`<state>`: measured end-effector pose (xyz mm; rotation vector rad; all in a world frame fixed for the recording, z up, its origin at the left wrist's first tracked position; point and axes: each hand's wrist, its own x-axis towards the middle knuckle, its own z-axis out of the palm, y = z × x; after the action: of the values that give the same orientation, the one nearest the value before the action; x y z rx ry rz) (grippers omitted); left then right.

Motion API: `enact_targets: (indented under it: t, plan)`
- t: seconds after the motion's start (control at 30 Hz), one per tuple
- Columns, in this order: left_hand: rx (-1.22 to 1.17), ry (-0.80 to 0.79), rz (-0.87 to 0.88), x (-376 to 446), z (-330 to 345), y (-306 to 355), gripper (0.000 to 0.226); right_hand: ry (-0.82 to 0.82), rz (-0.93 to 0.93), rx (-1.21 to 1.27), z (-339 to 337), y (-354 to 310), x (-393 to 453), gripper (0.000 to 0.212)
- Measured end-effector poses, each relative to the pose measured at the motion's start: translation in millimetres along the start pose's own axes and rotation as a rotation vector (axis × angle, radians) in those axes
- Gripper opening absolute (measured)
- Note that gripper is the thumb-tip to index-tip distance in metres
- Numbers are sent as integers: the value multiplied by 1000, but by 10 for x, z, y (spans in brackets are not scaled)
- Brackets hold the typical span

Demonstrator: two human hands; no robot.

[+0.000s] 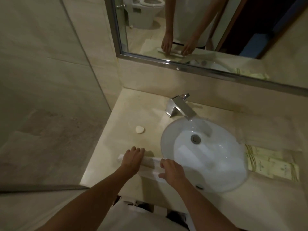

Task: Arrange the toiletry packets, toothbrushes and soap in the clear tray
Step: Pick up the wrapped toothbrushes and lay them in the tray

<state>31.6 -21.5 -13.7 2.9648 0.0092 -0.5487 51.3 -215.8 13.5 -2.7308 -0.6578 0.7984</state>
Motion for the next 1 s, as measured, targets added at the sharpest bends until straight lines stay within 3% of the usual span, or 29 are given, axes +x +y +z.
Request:
enact_targets:
  t: [0.27, 0.57, 0.8, 1.0]
  plan:
    - [22, 1, 1, -19, -56, -60, 33, -103, -27, -49, 92, -28, -20, 29]
    - [25, 161, -25, -33, -267, 143, 23, -87, -41, -75, -127, 217, -70, 21]
    - [99, 222, 24, 139, -423, 600, 30, -1, 85, -21, -528, 877, -282, 24]
    - [149, 229, 89, 394, -535, 1313, 37, 131, 242, 16, -870, 1726, -629, 13]
